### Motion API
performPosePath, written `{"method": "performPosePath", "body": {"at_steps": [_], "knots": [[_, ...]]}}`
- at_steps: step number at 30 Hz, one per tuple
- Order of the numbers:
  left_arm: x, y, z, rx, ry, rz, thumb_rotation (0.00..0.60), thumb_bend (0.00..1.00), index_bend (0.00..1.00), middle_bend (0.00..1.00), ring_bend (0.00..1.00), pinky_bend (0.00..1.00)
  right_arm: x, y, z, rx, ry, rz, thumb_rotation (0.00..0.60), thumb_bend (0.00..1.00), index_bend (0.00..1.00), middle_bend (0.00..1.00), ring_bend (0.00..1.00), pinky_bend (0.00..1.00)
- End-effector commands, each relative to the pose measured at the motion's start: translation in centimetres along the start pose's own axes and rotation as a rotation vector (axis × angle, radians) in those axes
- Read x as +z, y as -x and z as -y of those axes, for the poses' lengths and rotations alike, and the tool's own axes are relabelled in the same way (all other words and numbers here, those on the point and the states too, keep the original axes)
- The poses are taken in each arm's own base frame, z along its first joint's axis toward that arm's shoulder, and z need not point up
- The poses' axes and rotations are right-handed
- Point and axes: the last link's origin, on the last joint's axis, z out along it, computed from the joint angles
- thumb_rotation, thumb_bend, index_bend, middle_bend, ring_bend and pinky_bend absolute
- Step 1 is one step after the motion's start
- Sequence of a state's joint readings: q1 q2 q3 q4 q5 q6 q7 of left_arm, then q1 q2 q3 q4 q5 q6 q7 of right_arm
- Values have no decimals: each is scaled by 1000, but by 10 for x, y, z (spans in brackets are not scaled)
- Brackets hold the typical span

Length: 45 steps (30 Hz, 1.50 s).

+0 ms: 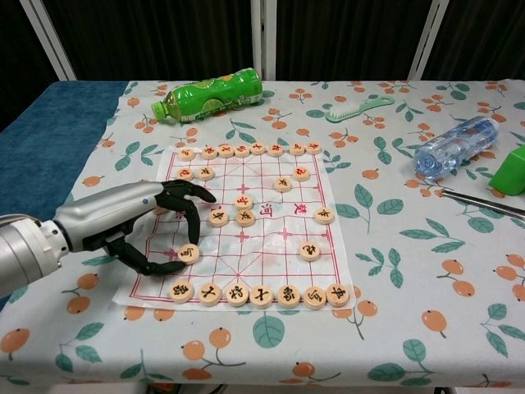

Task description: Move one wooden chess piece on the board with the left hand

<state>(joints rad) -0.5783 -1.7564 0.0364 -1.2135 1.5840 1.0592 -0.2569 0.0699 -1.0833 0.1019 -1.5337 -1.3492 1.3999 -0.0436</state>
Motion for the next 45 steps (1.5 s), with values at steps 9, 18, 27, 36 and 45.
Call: {"method": "performPosePath", "body": {"at_steps": [9, 18, 27, 36, 45], "knots": [[5, 4, -1, -6, 3, -3, 600, 310, 537, 109, 0, 0, -1, 1, -3, 0, 6, 1, 600, 213, 0, 0, 0, 0], [5, 3, 1, -4, 5, -8, 600, 308, 442, 109, 0, 0, -1, 1, -5, 1, 11, 3, 600, 213, 0, 0, 0, 0], [1, 1, -1, -9, 10, -15, 600, 308, 399, 109, 0, 0, 0, 1, -4, 0, 8, 1, 600, 217, 0, 0, 0, 0], [-36, -30, 3, 34, -25, -72, 600, 306, 205, 98, 0, 0, -2, -5, -4, 0, 3, -13, 600, 216, 0, 0, 0, 0], [-134, -106, 64, 303, -384, -337, 600, 297, 205, 98, 0, 2, -9, 4, -2, 11, -50, -42, 600, 171, 0, 0, 0, 0]]}}
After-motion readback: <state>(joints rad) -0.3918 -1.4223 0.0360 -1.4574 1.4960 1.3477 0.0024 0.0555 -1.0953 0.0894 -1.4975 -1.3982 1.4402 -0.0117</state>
